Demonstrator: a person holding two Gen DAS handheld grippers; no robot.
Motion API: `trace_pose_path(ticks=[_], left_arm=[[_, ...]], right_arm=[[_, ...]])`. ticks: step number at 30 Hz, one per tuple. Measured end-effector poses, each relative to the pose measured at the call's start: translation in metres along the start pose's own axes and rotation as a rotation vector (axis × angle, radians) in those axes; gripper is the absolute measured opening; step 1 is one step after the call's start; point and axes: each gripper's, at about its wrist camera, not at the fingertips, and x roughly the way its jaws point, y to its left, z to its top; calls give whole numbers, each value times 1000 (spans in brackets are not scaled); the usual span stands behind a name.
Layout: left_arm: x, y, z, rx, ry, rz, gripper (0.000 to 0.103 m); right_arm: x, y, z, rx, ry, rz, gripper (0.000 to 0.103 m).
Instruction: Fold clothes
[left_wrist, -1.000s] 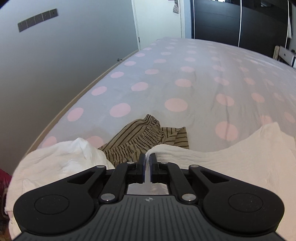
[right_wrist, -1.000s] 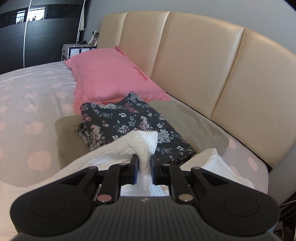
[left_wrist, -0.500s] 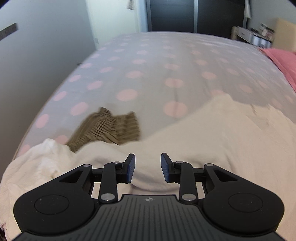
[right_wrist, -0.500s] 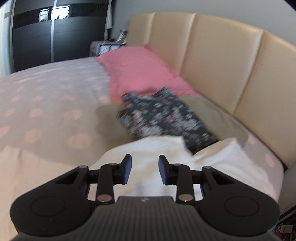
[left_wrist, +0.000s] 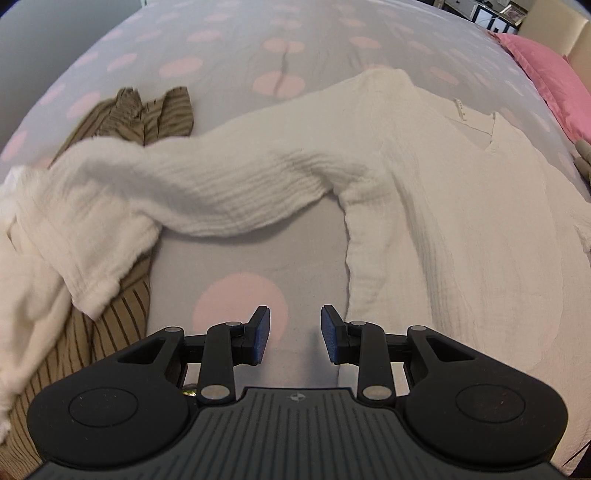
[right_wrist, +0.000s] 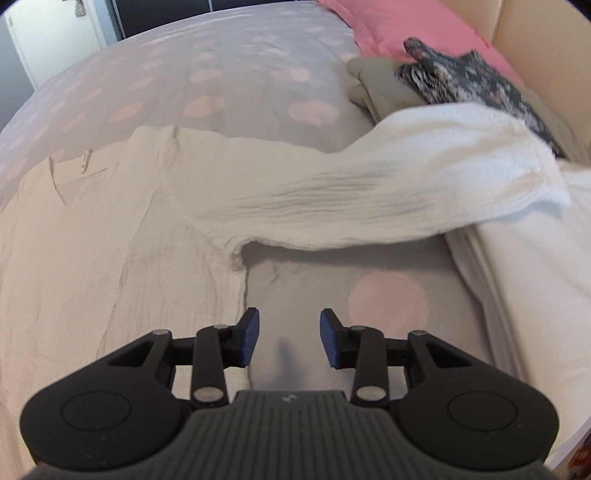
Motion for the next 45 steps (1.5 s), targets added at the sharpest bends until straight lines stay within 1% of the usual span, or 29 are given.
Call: trace_pose_path(ticks=[3, 6, 9, 13, 17, 20, 22, 23, 24, 27, 29, 32, 33, 34, 35, 36, 38, 41, 43, 44, 45], left_arm=[[5, 4, 2, -19, 6, 7, 28], [10, 11, 9, -91, 0, -22, 29], [16, 15, 18, -140, -3, -43, 29], [28, 15, 31, -168, 2, -35, 29], [39, 15, 41, -214, 10, -78, 29], [45, 10, 47, -225, 9, -104, 29], [51, 5, 52, -218, 17, -111, 29], [53, 2, 54, -213, 22, -114, 29], [55, -1, 56, -207, 24, -117, 29], [60, -10, 63, -183, 24, -130, 30], [62, -16, 66, -157, 27, -124, 35], [64, -21, 68, -130, 25, -114, 37], [63, -21, 69, -130, 24, -123, 36], [62, -20, 69, -132, 29, -140, 25], [62, -20, 71, -131, 41, -156, 9], [62, -20, 71, -129, 50, -161, 4], [59, -19, 71, -116, 51, -107, 2], [56, -16, 71, -98, 53, -25, 1], [54, -15, 70, -86, 54, 29, 1], [52, -14, 70, -79, 51, 50, 0], [48, -15, 69, -70, 41, 51, 0]], right_arm=[[8, -10, 5, 106, 34, 46, 44], [15, -14, 9, 177, 47, 78, 45], [24, -8, 16, 183, 52, 88, 47], [38, 2, 26, 185, 55, 91, 49], [54, 12, 31, 186, 73, 105, 50], [67, 24, 34, 151, 72, 95, 50], [74, 32, 36, 111, 65, 57, 41], [76, 34, 37, 98, 58, 37, 23], [78, 36, 39, 89, 50, 18, 9], [74, 31, 46, 111, 8, -53, 8], [73, 21, 52, 145, -12, -71, 8], [77, 12, 58, 180, -7, -89, 8], [78, 13, 58, 177, -7, -96, 8], [78, 15, 58, 168, -9, -102, 8], [79, 17, 59, 159, -10, -109, 8], [79, 20, 59, 145, -9, -113, 8], [80, 24, 59, 126, -5, -120, 8], [79, 21, 58, 130, 4, -117, 11], [75, 17, 57, 134, 3, -109, 21], [71, 15, 55, 132, 2, -104, 30], [67, 14, 53, 130, 3, -96, 32]])
